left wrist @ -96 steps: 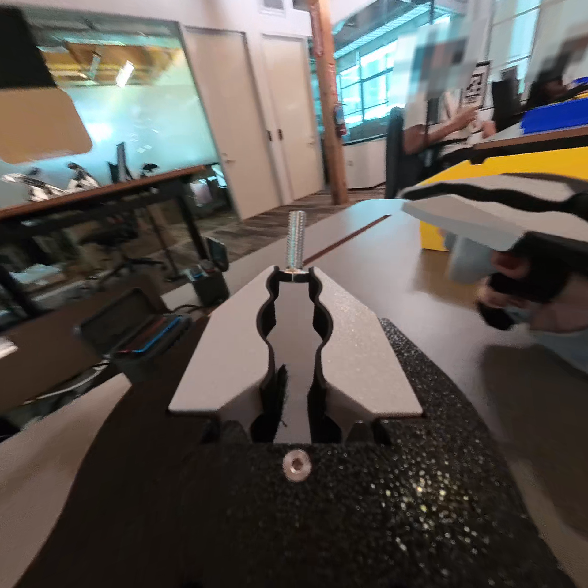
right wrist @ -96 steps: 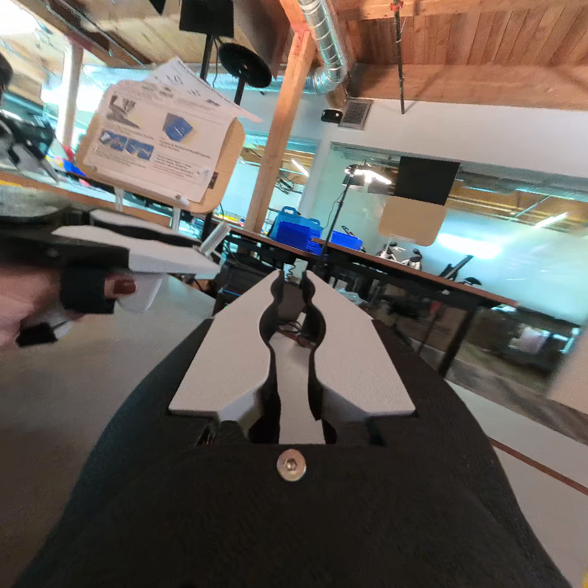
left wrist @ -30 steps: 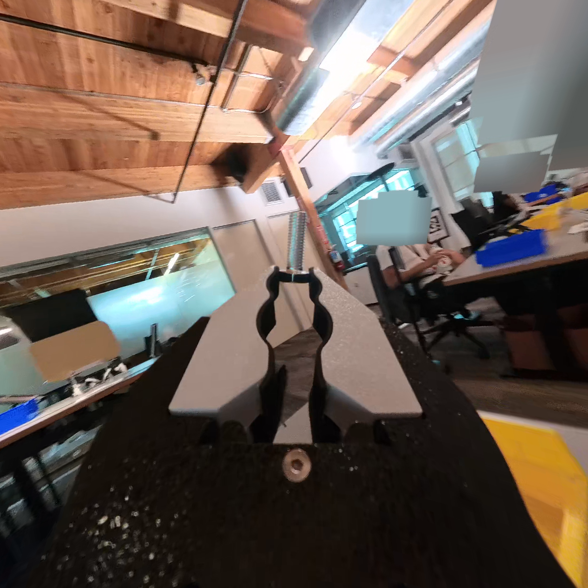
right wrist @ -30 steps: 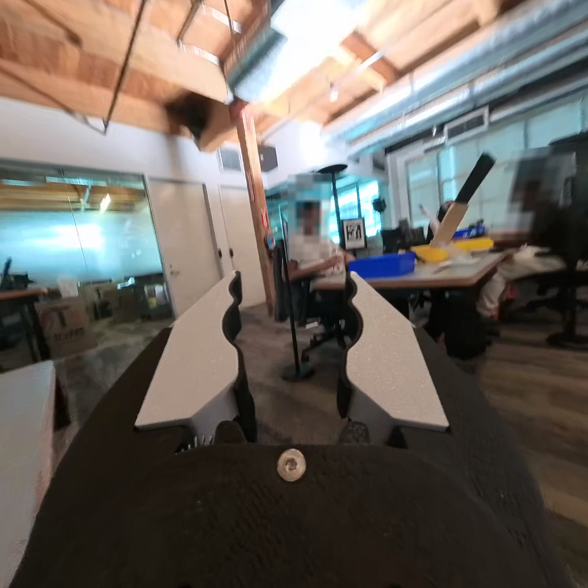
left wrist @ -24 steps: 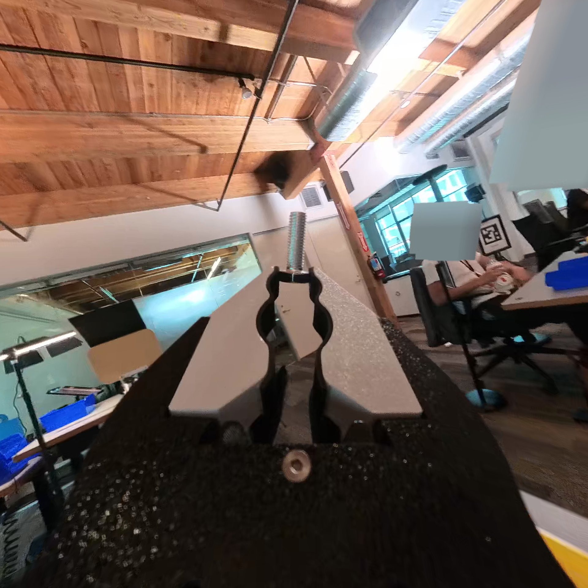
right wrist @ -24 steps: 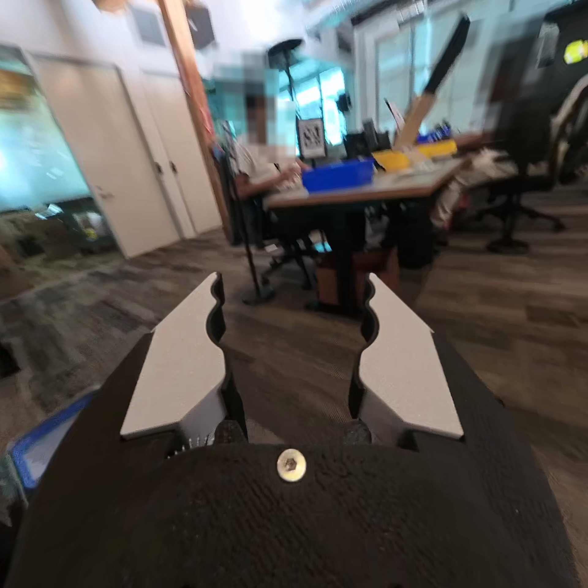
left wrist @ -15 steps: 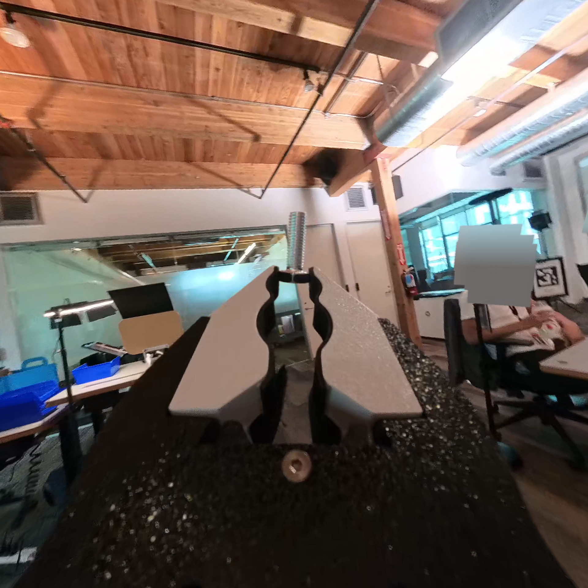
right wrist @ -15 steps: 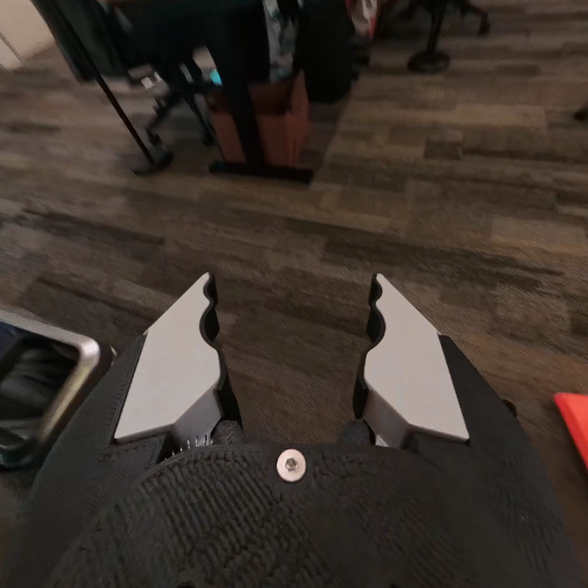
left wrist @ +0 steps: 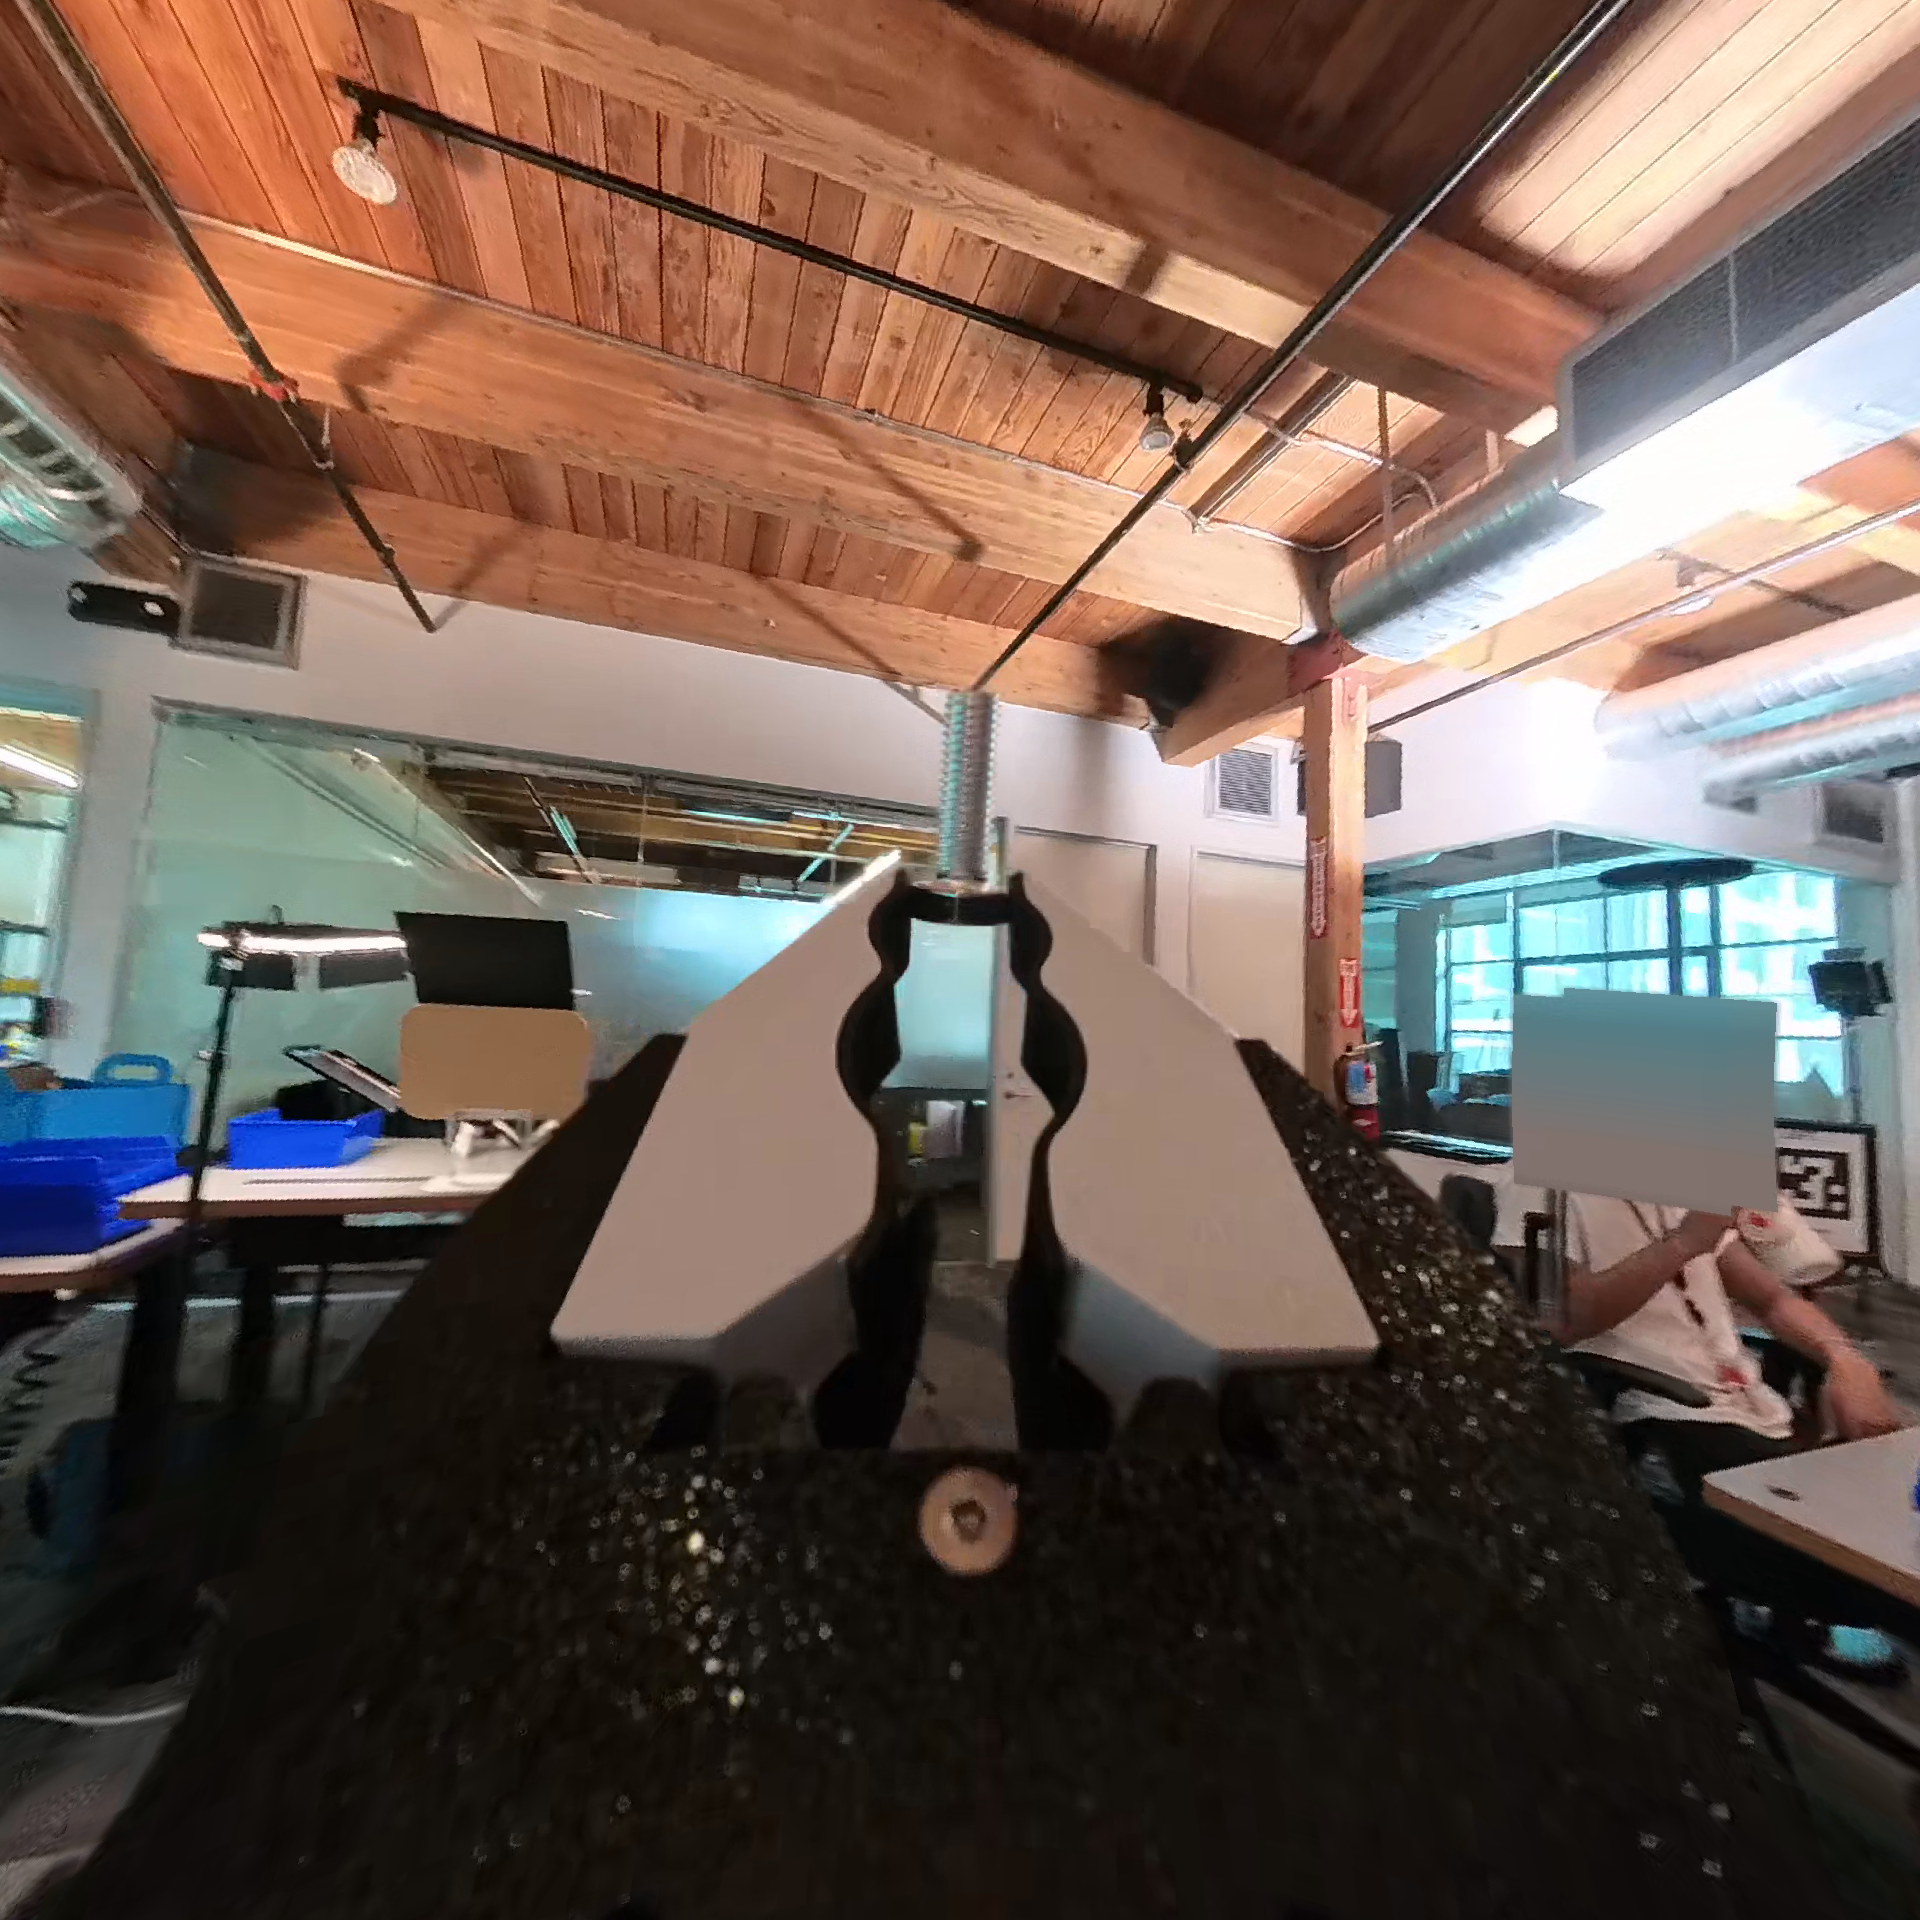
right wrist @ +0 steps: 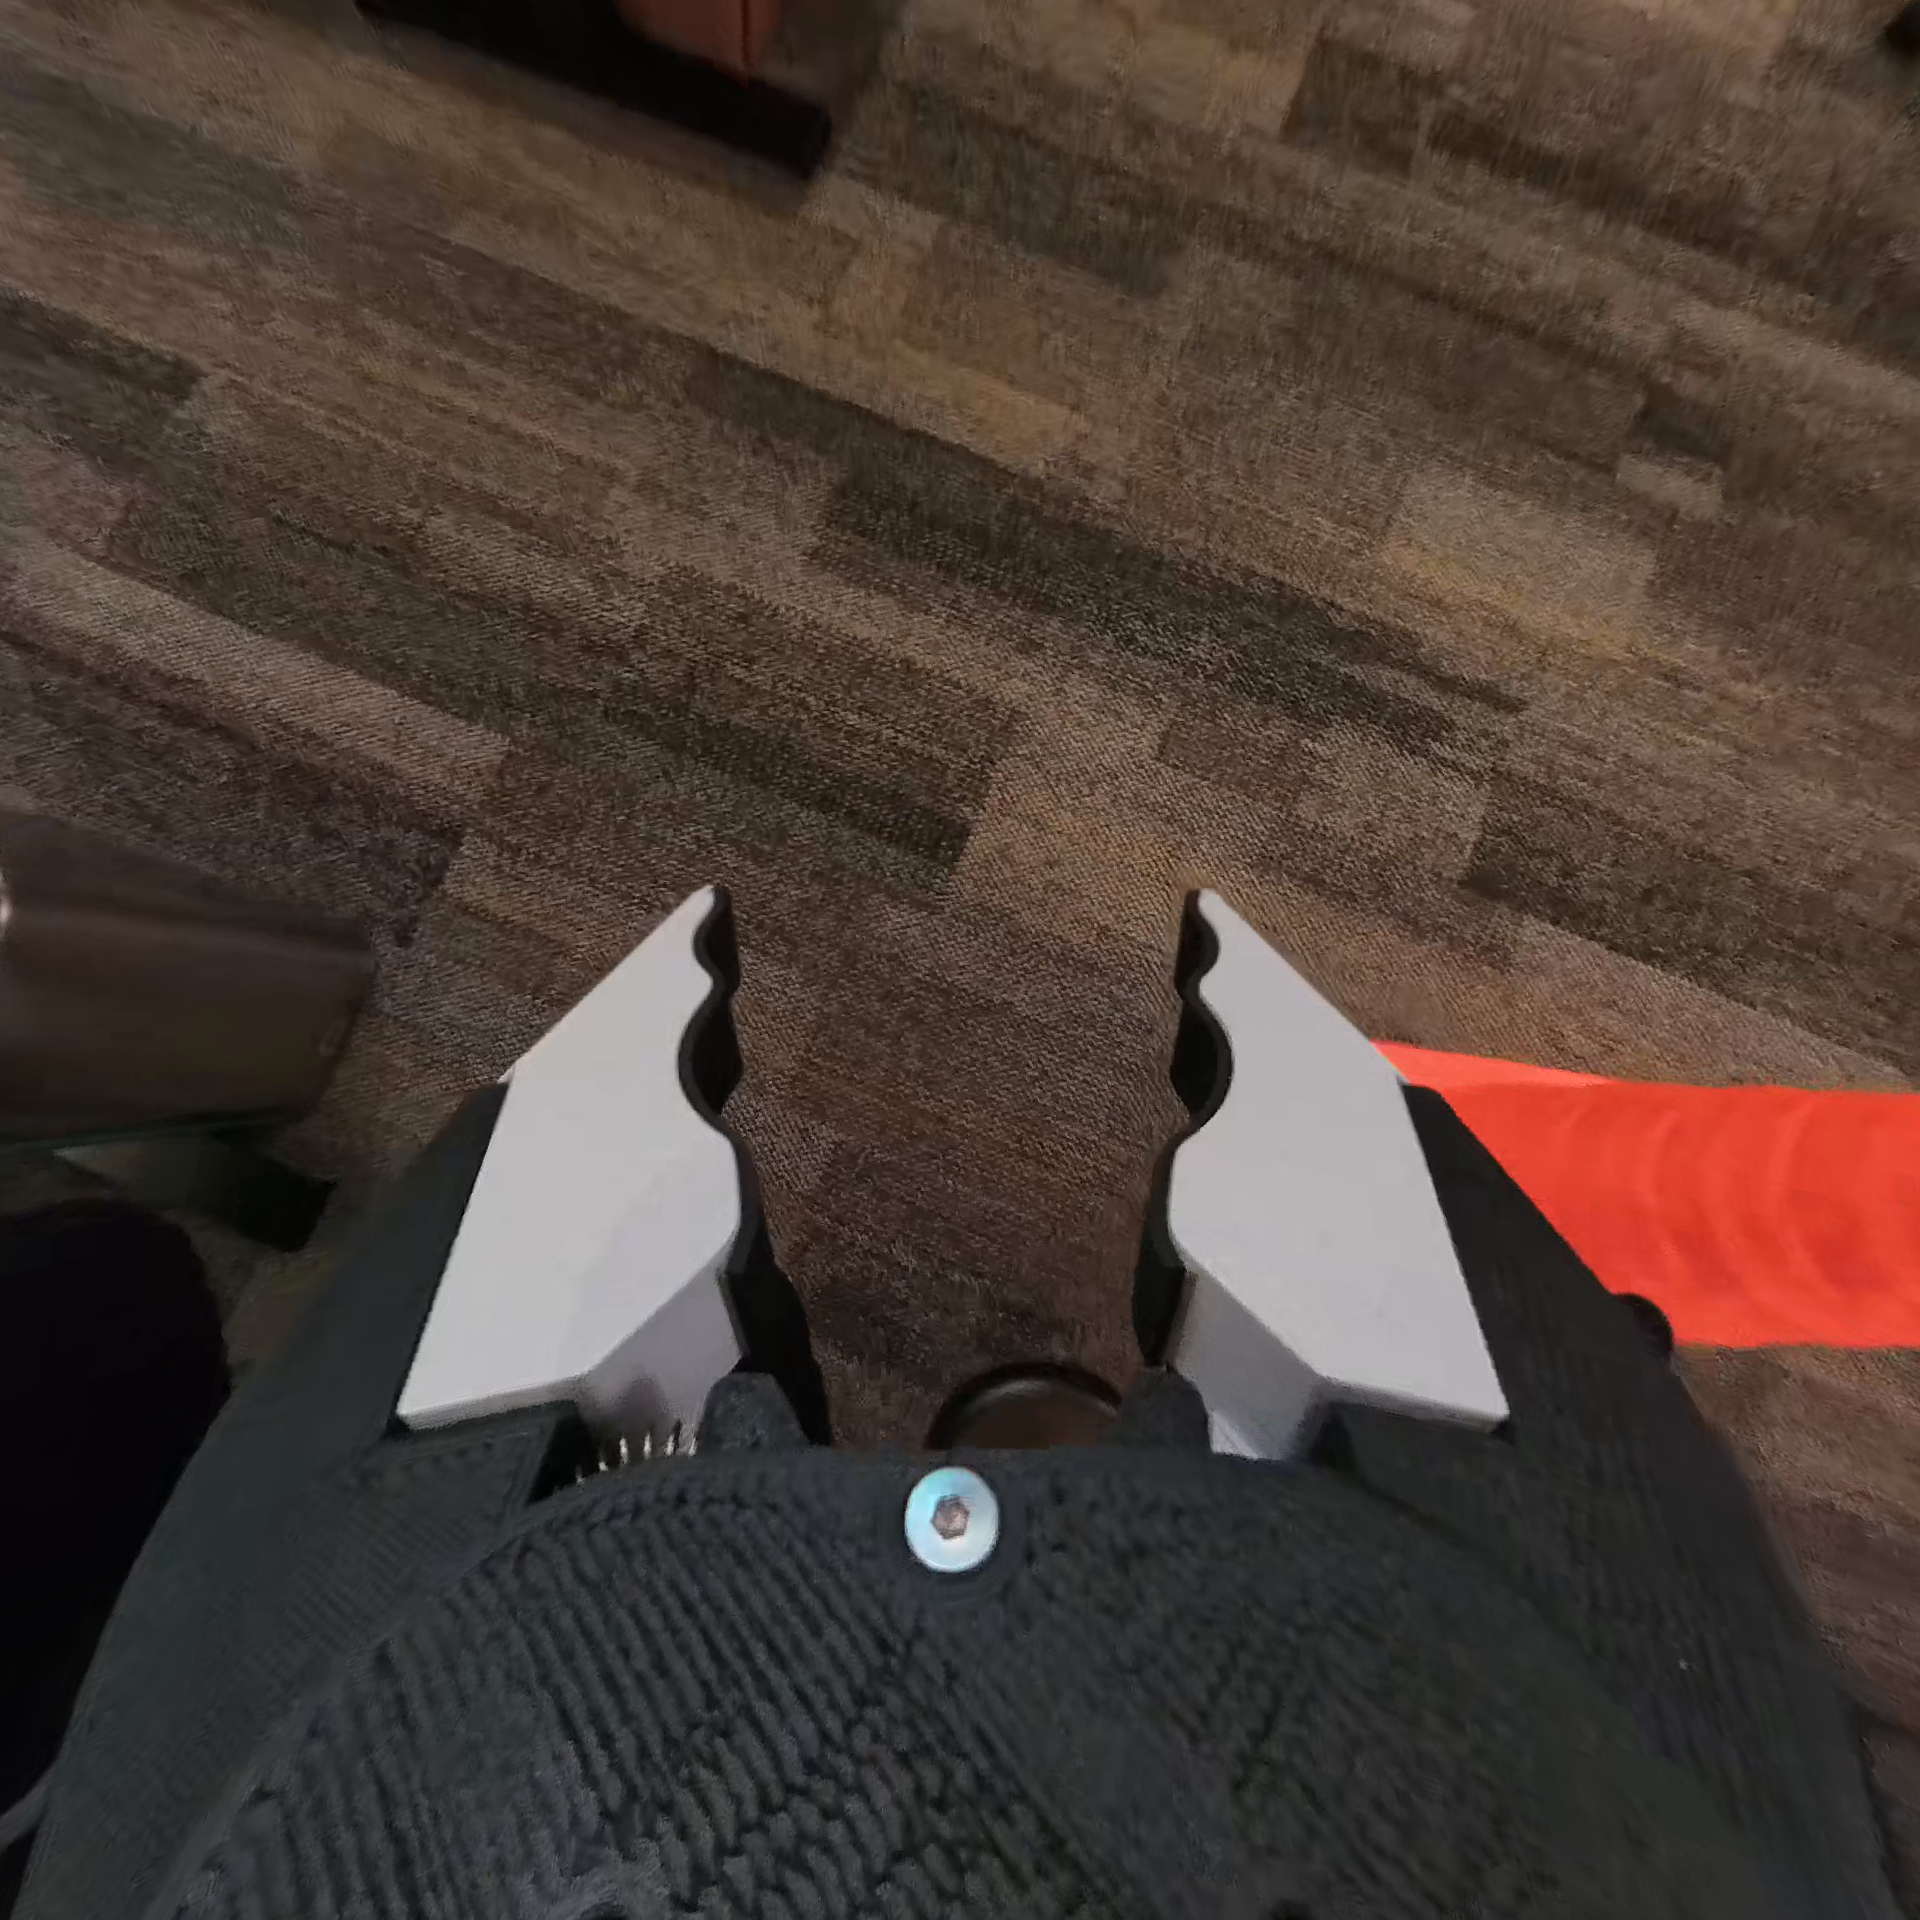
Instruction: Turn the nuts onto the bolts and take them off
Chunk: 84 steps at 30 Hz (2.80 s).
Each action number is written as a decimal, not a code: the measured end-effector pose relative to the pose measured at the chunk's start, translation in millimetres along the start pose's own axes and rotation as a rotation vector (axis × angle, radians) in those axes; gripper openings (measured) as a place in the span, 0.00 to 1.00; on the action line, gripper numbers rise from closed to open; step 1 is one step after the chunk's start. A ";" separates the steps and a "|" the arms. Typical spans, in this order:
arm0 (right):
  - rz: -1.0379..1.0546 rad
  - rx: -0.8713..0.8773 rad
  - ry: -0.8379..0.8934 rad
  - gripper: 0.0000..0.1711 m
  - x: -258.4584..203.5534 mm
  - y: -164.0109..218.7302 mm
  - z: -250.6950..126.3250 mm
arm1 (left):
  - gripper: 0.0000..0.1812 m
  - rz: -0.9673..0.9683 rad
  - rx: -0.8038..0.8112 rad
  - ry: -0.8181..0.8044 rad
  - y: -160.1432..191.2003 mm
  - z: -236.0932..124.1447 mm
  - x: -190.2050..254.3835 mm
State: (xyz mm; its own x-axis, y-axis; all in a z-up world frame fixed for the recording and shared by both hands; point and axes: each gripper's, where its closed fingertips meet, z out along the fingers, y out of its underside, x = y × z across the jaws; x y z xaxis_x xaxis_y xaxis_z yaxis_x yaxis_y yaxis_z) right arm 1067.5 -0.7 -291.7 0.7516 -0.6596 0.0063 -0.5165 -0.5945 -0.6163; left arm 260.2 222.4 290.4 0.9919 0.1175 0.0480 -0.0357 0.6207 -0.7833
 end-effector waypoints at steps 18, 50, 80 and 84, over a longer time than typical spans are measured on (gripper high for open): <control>0.150 -0.127 0.033 0.47 -22.6 -161.8 191.3 | 0.09 0.122 -0.038 -0.161 116.1 74.0 149.9; -1.330 -0.327 -0.974 0.39 -774.3 -563.2 541.7 | 0.09 0.540 -0.044 -0.752 282.5 285.8 318.2; -2.525 -0.199 -1.818 0.08 -1614.2 -152.9 299.4 | 0.09 0.800 -0.140 -1.381 543.2 372.5 -89.1; -2.703 -0.193 -1.950 0.10 -1625.9 17.3 310.0 | 0.09 0.881 -0.196 -1.480 573.4 337.3 -124.9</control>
State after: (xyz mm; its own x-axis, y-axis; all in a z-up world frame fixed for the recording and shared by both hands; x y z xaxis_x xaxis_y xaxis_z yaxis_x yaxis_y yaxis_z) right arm -36.3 1204.0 -556.7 -0.8572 0.4988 -0.1281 0.4778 0.6776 -0.5591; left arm 74.7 825.0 44.4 -0.2626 0.9649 -0.0069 -0.3353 -0.0979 -0.9370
